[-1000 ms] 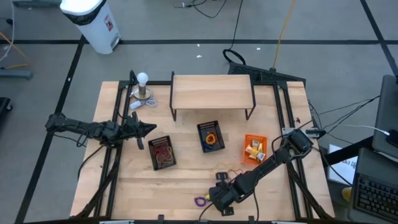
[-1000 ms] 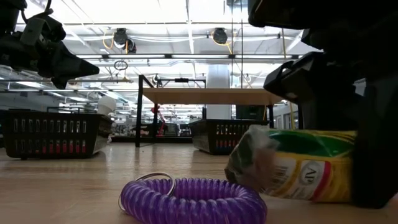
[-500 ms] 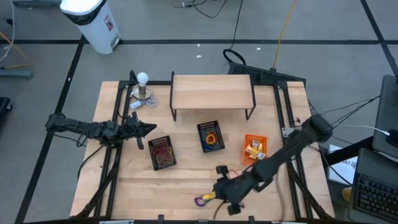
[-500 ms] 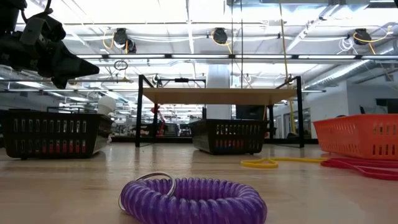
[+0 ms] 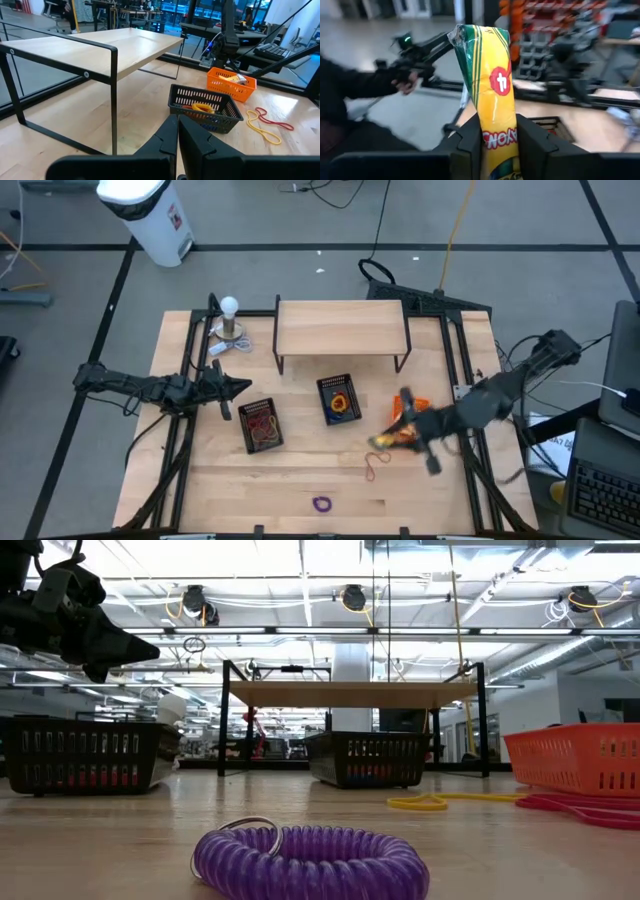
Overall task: Pick & Place Office Desk Supplies
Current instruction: Put the crayon box into the orange bin
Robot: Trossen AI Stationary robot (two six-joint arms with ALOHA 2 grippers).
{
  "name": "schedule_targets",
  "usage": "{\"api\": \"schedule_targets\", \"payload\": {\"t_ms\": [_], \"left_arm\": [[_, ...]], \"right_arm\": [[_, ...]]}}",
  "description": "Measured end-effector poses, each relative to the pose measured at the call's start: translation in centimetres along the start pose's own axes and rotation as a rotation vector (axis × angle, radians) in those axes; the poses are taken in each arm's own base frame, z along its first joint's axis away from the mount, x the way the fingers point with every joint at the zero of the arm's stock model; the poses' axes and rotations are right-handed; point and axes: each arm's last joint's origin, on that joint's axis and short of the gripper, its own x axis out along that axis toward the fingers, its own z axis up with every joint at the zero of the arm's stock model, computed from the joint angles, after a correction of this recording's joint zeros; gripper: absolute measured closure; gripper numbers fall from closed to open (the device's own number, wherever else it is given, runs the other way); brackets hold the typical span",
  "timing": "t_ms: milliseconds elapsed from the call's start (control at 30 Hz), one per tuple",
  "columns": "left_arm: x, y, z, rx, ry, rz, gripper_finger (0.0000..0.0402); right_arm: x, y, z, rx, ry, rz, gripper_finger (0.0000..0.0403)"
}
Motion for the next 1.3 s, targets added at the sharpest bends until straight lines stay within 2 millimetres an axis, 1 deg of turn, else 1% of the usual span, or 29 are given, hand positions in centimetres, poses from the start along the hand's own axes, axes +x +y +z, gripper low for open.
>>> {"api": "schedule_targets", "payload": {"t_ms": [133,233,333,500,667,767,1000,1300], "left_arm": [[0.0,0.0,0.0,0.002,0.000,0.000,0.0385],[0.0,0.0,0.0,0.003,-0.001,0.001,0.0385],[0.0,0.0,0.0,0.002,-0.001,0.001,0.0385],[0.0,0.0,0.0,0.002,-0.001,0.000,0.0385],[0.0,0.0,0.0,0.004,-0.001,0.001,0.0385],[0.0,0.0,0.0,0.030,-0.001,0.001,0.0385],[0.0,0.0,0.0,0.056,-0.002,0.005,0.0385],[0.0,0.0,0.0,0.056,-0.003,0.007,0.0385]], "right_arm": [[-3.6,-2.0,-1.9,0.037,-0.085,-0.077,0.0310],[-5.4,-3.0,-3.9,0.043,-0.097,-0.116,0.0314],[-6.3,-3.6,-5.7,0.042,-0.093,-0.128,0.0321],[-7.8,-4.2,-7.9,-0.011,-0.103,-0.133,0.0322],[-9.7,-4.9,-8.6,0.008,-0.177,-0.144,0.0320],[-10.4,-5.2,-9.3,-0.007,-0.187,-0.151,0.0322],[-11.1,-5.5,-11.2,-0.038,-0.204,-0.155,0.0320],[-10.7,-6.0,-15.8,-0.052,-0.157,-0.208,0.0320]]}}
